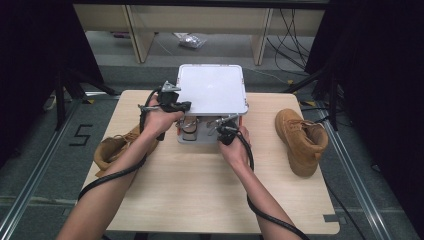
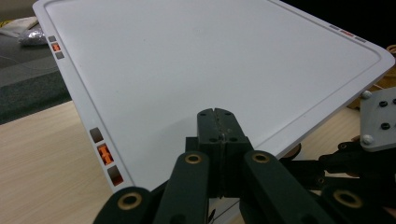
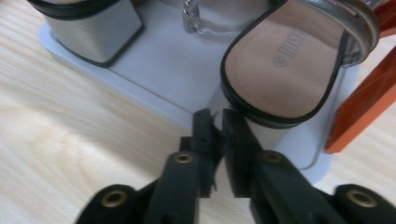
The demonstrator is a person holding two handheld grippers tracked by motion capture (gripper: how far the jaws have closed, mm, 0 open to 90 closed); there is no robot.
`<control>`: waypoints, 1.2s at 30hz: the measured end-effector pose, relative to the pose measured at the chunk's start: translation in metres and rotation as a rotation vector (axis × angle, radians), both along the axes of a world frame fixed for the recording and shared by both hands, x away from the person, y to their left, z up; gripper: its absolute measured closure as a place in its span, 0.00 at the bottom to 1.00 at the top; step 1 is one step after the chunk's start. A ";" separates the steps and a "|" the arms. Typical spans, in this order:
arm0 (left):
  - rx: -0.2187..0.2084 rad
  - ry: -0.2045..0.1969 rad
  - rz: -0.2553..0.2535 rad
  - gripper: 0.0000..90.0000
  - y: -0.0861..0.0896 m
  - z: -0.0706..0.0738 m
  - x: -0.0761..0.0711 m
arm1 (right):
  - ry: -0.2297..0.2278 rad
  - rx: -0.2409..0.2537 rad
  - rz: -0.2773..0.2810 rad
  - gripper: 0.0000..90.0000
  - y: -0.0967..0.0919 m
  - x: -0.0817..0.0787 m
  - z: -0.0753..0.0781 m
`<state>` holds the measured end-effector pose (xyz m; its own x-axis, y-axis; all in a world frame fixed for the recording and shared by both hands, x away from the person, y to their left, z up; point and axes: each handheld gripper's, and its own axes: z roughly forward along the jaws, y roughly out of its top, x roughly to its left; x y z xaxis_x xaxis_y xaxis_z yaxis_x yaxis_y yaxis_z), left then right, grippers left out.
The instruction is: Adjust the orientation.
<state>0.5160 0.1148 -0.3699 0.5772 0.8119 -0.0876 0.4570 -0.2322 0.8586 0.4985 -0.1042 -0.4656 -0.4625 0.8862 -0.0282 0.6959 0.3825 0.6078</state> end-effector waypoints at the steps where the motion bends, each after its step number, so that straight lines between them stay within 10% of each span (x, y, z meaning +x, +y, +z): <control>1: -0.003 0.000 -0.001 1.00 0.000 0.000 0.000 | -0.010 -0.001 0.002 0.91 -0.002 -0.003 0.001; 11: 0.006 -0.003 0.004 1.00 -0.001 0.000 0.000 | -0.063 0.017 -0.071 1.00 -0.018 -0.006 0.015; 36: 0.007 -0.003 -0.004 1.00 -0.001 0.000 -0.001 | -0.108 0.019 -0.040 1.00 -0.015 -0.005 0.011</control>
